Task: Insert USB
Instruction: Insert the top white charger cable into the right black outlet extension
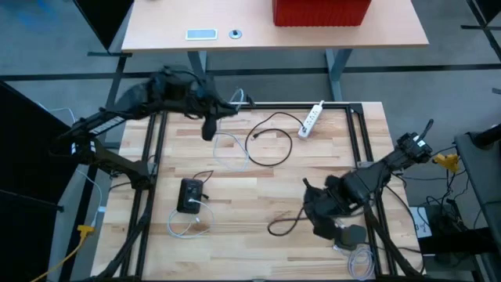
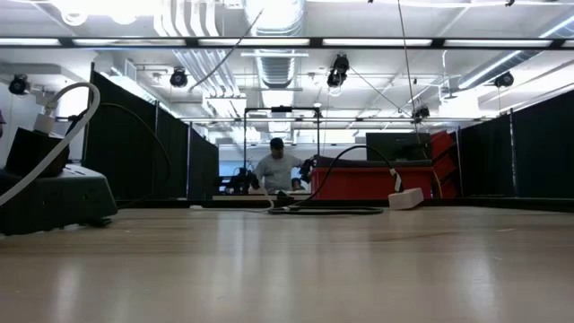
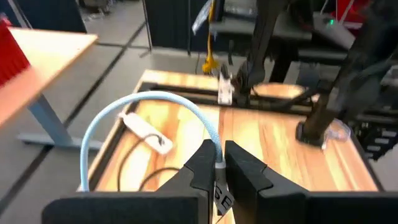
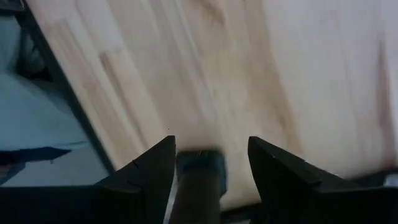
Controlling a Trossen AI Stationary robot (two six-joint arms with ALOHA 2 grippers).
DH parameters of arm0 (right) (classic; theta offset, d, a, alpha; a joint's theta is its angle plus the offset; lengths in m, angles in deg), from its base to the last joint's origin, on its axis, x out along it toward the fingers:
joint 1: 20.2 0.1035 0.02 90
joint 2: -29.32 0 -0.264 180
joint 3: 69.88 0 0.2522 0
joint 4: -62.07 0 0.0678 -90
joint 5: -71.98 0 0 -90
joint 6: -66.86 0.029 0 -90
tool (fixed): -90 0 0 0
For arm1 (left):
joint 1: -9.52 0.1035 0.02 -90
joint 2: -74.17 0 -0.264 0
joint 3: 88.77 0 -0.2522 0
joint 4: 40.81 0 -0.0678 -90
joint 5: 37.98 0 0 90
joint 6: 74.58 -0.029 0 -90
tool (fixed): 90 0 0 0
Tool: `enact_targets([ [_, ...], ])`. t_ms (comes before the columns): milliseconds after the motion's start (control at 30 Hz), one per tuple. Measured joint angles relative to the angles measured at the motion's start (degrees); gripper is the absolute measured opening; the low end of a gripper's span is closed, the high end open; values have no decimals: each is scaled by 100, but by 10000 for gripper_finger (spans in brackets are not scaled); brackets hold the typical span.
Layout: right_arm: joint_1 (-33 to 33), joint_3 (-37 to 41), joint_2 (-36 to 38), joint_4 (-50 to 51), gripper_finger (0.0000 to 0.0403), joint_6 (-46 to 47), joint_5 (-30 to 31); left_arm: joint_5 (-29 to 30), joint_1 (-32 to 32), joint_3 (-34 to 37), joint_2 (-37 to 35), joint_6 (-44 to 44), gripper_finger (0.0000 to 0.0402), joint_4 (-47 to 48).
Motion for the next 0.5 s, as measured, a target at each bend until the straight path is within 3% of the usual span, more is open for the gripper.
enact_targets([
  [300, 1425, 0, -25, 247, 244, 2297, 109, -382, -280, 2068, -110, 120, 15, -2171],
  [500, 2158, 0, -63, 267, 263, 2627, 401, -407, -678, 2897, 105, 401, 15, -3298],
])
